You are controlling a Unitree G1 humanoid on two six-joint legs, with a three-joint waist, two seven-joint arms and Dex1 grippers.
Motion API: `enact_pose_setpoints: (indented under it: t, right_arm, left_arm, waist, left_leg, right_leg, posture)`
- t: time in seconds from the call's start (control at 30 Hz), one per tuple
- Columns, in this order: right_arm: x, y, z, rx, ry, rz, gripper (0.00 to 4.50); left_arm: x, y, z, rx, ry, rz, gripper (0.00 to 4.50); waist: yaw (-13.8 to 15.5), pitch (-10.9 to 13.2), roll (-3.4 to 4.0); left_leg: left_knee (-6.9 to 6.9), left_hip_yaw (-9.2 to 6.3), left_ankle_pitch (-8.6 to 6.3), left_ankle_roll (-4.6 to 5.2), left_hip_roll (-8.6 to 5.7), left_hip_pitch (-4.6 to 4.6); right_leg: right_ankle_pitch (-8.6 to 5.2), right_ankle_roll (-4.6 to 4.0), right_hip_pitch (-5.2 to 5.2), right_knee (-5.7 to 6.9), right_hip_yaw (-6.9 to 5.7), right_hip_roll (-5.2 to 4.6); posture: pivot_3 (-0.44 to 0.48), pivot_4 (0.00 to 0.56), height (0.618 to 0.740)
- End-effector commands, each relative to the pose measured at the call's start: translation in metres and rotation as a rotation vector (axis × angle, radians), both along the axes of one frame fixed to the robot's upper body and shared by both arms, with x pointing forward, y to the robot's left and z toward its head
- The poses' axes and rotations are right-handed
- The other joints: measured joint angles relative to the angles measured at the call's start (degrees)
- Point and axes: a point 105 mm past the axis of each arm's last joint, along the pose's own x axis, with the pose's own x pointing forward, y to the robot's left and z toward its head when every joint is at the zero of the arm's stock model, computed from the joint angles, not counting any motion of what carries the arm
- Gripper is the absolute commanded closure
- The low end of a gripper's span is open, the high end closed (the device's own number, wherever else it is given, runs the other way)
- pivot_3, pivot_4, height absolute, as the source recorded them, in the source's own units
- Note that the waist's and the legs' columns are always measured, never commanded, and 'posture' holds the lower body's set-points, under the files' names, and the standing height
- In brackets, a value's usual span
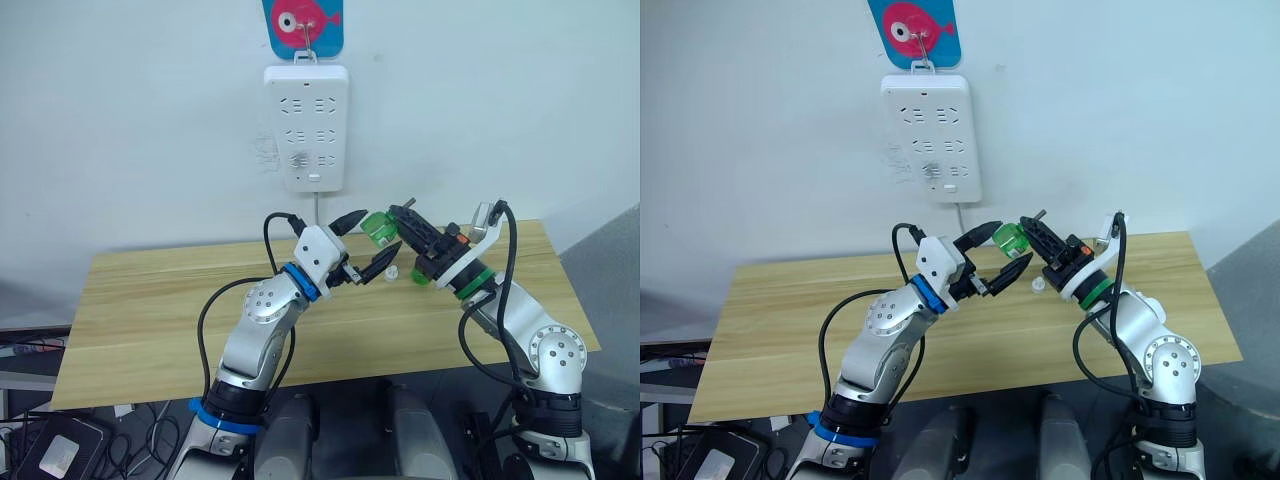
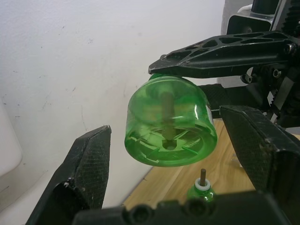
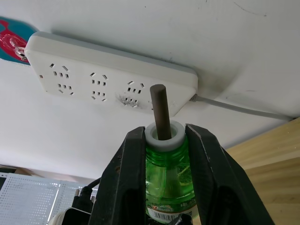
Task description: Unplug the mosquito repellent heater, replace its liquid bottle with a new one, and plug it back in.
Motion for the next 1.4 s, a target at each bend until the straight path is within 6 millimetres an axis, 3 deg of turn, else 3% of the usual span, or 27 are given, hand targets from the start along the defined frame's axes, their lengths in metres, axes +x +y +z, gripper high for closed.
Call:
enact_pose_setpoints:
  t: [0.03, 0.13, 0.33, 0.7, 0.77, 0.93, 1.03, 1.17, 1.3, 1.4]
  right_arm:
    - [-0.005, -0.002, 0.013, 0.029, -0.05, 0.006, 3.62]
    - [-0.006, -0.002, 0.011, 0.022, -0.05, 0.008, 3.62]
    - [-0.006, -0.002, 0.01, 0.028, -0.043, 0.005, 3.62]
    - [-0.015, 0.006, 0.008, -0.024, -0.052, 0.062, 3.62]
    - [-0.021, 0.005, 0.005, -0.065, -0.054, 0.086, 2.88]
    - [-0.056, -0.004, -0.02, -0.409, -0.097, 0.261, 1.14]
    - [-0.061, -0.034, -0.04, -0.628, -0.047, 0.271, 0.05]
    - [-0.048, -0.079, -0.055, -0.839, 0.027, 0.152, 0.02]
    - [-0.039, -0.14, -0.074, -1.301, 0.024, 0.099, 0.02]
    - [-0.028, -0.173, -0.077, -1.469, 0.057, 0.058, 0.02]
  left_arm:
    - [-0.003, -0.004, 0.007, -0.024, -0.026, -0.01, 0.34]
    - [-0.004, -0.004, 0.007, -0.033, -0.021, -0.019, 0.53]
    - [-0.005, -0.004, 0.007, -0.045, -0.011, -0.026, 2.21]
    - [0.001, 0.004, 0.005, -0.023, -0.012, 0.0, 2.24]
    - [0.002, 0.008, 0.005, -0.014, -0.012, 0.002, 2.24]
    - [0.001, 0.017, 0.001, 0.004, -0.001, -0.001, 2.24]
    - [-0.001, 0.025, -0.002, 0.013, 0.009, 0.001, 2.24]
    - [-0.006, 0.028, -0.005, 0.018, 0.019, -0.006, 2.24]
    - [-0.009, 0.029, -0.012, 0.023, 0.034, -0.005, 2.24]
    - [-0.01, 0.028, -0.014, 0.023, 0.042, -0.004, 2.24]
  waist:
    - [0.0, 0.0, 0.0]
    - [0.0, 0.0, 0.0]
    - [0.0, 0.0, 0.0]
    - [0.0, 0.0, 0.0]
    - [0.0, 0.0, 0.0]
    - [0.1, 0.0, 0.01]
    - [0.2, -0.1, -0.01]
    - [0.4, -0.1, -0.06]
    - [0.7, -0.2, 0.02]
    - [0.9, -0.2, -0.05]
  left_leg:
    - [0.0, 0.0, 0.0, 0.0, 0.0, 0.0]
    - [0.0, 0.0, 0.0, 0.0, 0.0, 0.0]
    - [0.0, 0.01, 0.0, 0.0, 0.0, 0.0]
    - [0.0, 0.01, 0.0, 0.0, 0.0, 0.0]
    - [0.0, 0.01, 0.0, 0.0, 0.0, 0.0]
    - [0.03, 0.03, -0.01, 0.03, -0.02, -0.02]
    - [0.06, 0.04, -0.04, 0.09, -0.01, -0.01]
    - [0.07, 0.09, -0.11, 0.21, 0.02, 0.01]
    - [0.11, 0.21, -0.09, 0.18, -0.02, 0.02]
    - [0.12, 0.36, -0.01, 0.04, 0.0, 0.03]
  right_leg:
    - [0.0, 0.0, 0.0, 0.0, 0.0, 0.0]
    - [0.0, 0.0, 0.0, 0.0, 0.0, 0.0]
    - [0.0, 0.0, 0.0, 0.0, 0.0, 0.0]
    - [0.0, 0.0, 0.0, 0.0, 0.0, 0.0]
    - [0.0, 0.0, 0.0, 0.0, 0.0, 0.0]
    - [0.0, 0.0, 0.03, -0.01, 0.01, -0.01]
    - [0.0, 0.02, 0.07, -0.03, -0.01, -0.01]
    - [0.01, 0.03, 0.11, -0.02, -0.01, 0.0]
    - [0.02, 0.06, 0.12, -0.02, 0.0, -0.02]
    - [0.02, 0.07, 0.15, -0.06, -0.03, -0.01]
  posture:
    - [0.073, 0.257, 0.74]
    - [0.073, 0.257, 0.74]
    - [0.072, 0.264, 0.74]
    - [0.07, 0.267, 0.74]
    - [0.068, 0.269, 0.74]
    - [0.056, 0.27, 0.74]
    - [0.055, 0.27, 0.74]
    - [0.054, 0.27, 0.74]
    - [0.057, 0.269, 0.74]
    - [0.05, 0.268, 0.74]
